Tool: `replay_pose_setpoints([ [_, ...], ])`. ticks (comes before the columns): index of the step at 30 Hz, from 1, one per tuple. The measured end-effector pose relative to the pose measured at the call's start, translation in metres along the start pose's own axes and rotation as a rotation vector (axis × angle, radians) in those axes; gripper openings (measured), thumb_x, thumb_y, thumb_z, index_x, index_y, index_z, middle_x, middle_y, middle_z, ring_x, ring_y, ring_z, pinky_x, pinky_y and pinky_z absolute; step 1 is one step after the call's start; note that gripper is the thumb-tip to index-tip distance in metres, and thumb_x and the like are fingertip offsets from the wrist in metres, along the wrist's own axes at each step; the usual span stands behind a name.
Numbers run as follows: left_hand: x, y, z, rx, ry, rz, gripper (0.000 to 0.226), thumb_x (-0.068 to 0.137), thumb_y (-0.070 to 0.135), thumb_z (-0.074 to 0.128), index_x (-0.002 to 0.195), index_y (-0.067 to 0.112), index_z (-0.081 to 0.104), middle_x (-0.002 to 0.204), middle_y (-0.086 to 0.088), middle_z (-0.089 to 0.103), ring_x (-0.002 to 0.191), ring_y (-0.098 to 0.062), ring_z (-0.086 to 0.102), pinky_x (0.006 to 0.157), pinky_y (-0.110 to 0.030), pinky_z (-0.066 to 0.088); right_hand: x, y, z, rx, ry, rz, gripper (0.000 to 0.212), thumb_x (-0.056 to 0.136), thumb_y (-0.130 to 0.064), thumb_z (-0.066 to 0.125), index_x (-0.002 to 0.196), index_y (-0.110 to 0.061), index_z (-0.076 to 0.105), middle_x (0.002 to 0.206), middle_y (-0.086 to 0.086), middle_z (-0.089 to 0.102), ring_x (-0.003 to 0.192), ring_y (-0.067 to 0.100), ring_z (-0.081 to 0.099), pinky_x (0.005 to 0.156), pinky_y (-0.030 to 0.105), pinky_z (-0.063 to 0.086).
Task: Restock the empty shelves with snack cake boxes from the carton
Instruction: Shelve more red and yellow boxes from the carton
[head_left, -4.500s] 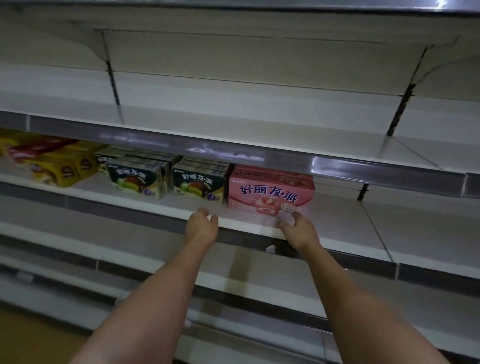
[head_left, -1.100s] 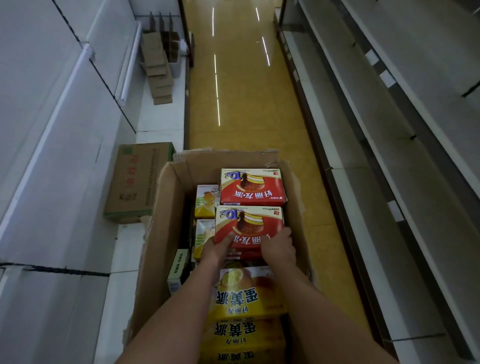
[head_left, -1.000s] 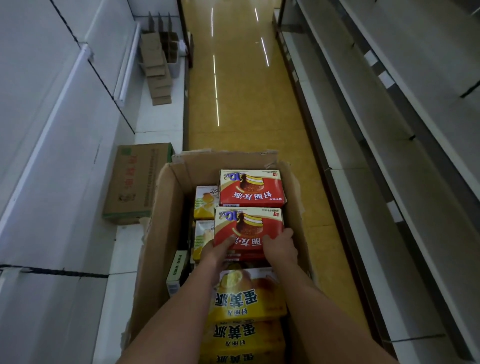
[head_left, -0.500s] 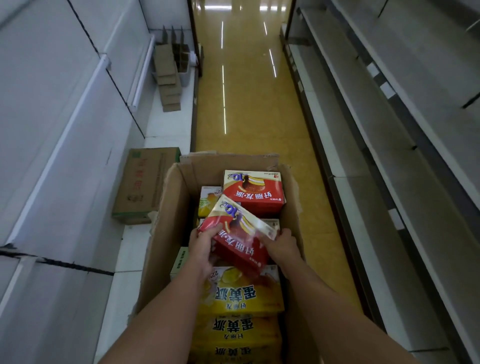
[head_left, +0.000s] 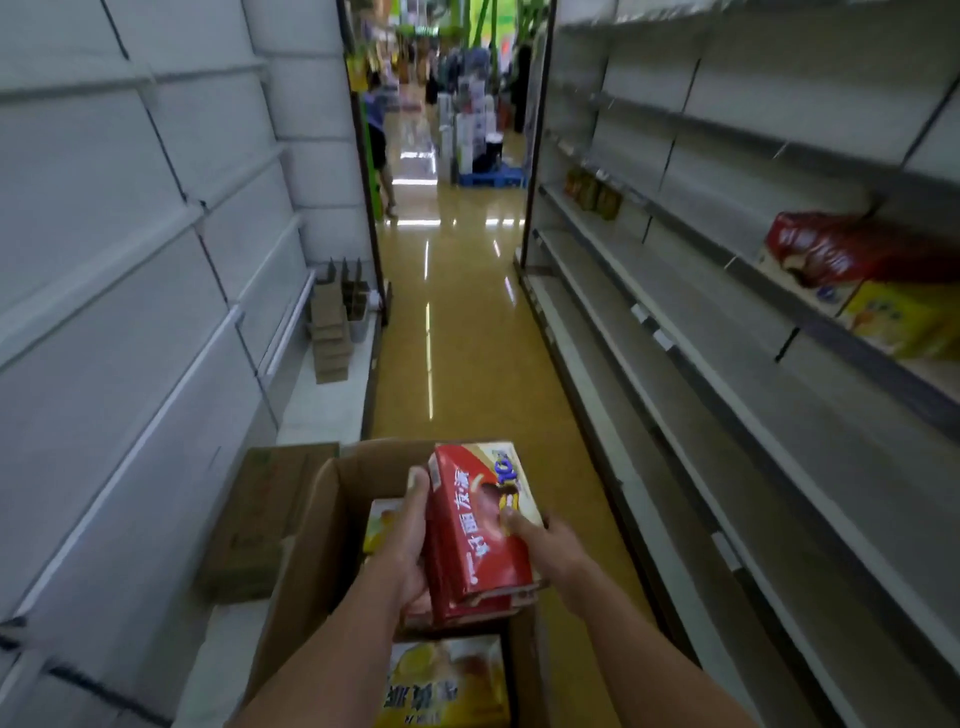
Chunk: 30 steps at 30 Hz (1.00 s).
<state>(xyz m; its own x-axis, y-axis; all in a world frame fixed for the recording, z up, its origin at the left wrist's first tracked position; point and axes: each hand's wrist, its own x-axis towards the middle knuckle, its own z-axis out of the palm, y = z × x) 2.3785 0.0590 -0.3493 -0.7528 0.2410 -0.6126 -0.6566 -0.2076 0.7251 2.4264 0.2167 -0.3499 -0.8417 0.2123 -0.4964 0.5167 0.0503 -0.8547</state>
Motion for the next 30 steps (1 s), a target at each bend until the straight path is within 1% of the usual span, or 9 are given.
replay_pose_setpoints([
  [2,-0.007,0.002,0.018,0.083,0.031,0.085,0.048,0.089,0.053,0.054,0.112,0.011,0.062,0.099,-0.019,0.071,0.09,-0.035,0.068,0.086,-0.05,0.053,-0.019,-0.004,-0.021,0.028,-0.002,0.0,0.033,0.089,-0.041,0.062,0.11,-0.017,0.054,0.099,0.001,0.068,0.082,0.015,0.066,0.063,0.023,0.053],
  [3,-0.009,0.002,0.025,0.114,0.056,0.134,0.044,0.091,0.046,0.056,0.114,0.009,0.061,0.098,-0.021,0.071,0.087,-0.036,0.069,0.085,-0.051,0.053,-0.028,-0.004,-0.033,0.067,-0.001,0.003,0.034,0.087,-0.041,0.064,0.109,-0.016,0.056,0.097,0.002,0.069,0.081,0.016,0.067,0.062,0.023,0.053],
  [6,-0.017,0.003,0.054,0.187,0.053,0.22,0.04,0.095,0.038,0.052,0.118,0.005,0.054,0.095,-0.025,0.069,0.079,-0.037,0.067,0.07,-0.045,0.056,-0.059,-0.007,-0.074,0.236,0.014,-0.047,0.038,0.082,-0.042,0.065,0.104,-0.011,0.068,0.097,0.013,0.074,0.087,0.028,0.071,0.086,0.043,0.055],
  [9,-0.029,0.005,0.085,0.205,0.04,0.296,0.038,0.096,0.037,0.05,0.117,0.005,0.049,0.093,-0.023,0.065,0.073,-0.034,0.064,0.063,-0.037,0.052,-0.088,-0.005,-0.113,0.482,0.103,-0.094,0.041,0.082,-0.039,0.066,0.107,-0.006,0.068,0.101,0.021,0.071,0.093,0.037,0.069,0.094,0.052,0.05],
  [13,-0.037,0.003,0.126,0.238,-0.063,0.304,0.055,0.092,0.05,0.051,0.124,0.006,0.047,0.111,-0.027,0.062,0.091,-0.04,0.064,0.08,-0.049,0.054,-0.117,-0.001,-0.144,0.772,0.136,-0.087,0.046,0.077,-0.032,0.068,0.112,-0.002,0.06,0.102,0.025,0.07,0.079,0.035,0.07,0.085,0.05,0.053],
  [16,-0.045,0.0,0.159,0.268,-0.151,0.307,0.045,0.096,0.041,0.048,0.122,0.004,0.047,0.103,-0.026,0.064,0.08,-0.036,0.064,0.067,-0.038,0.053,-0.136,-0.002,-0.153,0.891,0.153,-0.097,0.048,0.076,-0.03,0.067,0.113,0.0,0.059,0.1,0.026,0.07,0.072,0.035,0.07,0.075,0.049,0.057],
  [22,-0.067,-0.015,0.203,0.393,-0.338,0.303,0.038,0.099,0.038,0.044,0.118,0.005,0.045,0.083,-0.014,0.065,0.063,-0.024,0.064,0.05,-0.03,0.049,-0.164,0.001,-0.151,0.981,0.228,-0.103,0.04,0.086,-0.024,0.063,0.114,0.004,0.059,0.09,0.025,0.07,0.068,0.036,0.069,0.07,0.047,0.057],
  [27,-0.08,-0.037,0.224,0.493,-0.484,0.254,0.038,0.095,0.036,0.053,0.12,0.008,0.047,0.095,-0.017,0.068,0.075,-0.03,0.069,0.061,-0.035,0.054,-0.193,0.017,-0.149,1.066,0.358,-0.102,0.038,0.086,-0.022,0.064,0.112,0.004,0.058,0.09,0.026,0.069,0.072,0.038,0.067,0.076,0.05,0.054],
  [30,-0.089,-0.053,0.234,0.56,-0.597,0.191,0.054,0.088,0.031,0.065,0.133,0.016,0.039,0.103,-0.015,0.068,0.081,-0.032,0.071,0.07,-0.043,0.057,-0.212,0.031,-0.155,1.101,0.477,-0.133,0.039,0.087,-0.024,0.063,0.114,0.003,0.056,0.091,0.027,0.07,0.071,0.038,0.069,0.072,0.049,0.057],
])
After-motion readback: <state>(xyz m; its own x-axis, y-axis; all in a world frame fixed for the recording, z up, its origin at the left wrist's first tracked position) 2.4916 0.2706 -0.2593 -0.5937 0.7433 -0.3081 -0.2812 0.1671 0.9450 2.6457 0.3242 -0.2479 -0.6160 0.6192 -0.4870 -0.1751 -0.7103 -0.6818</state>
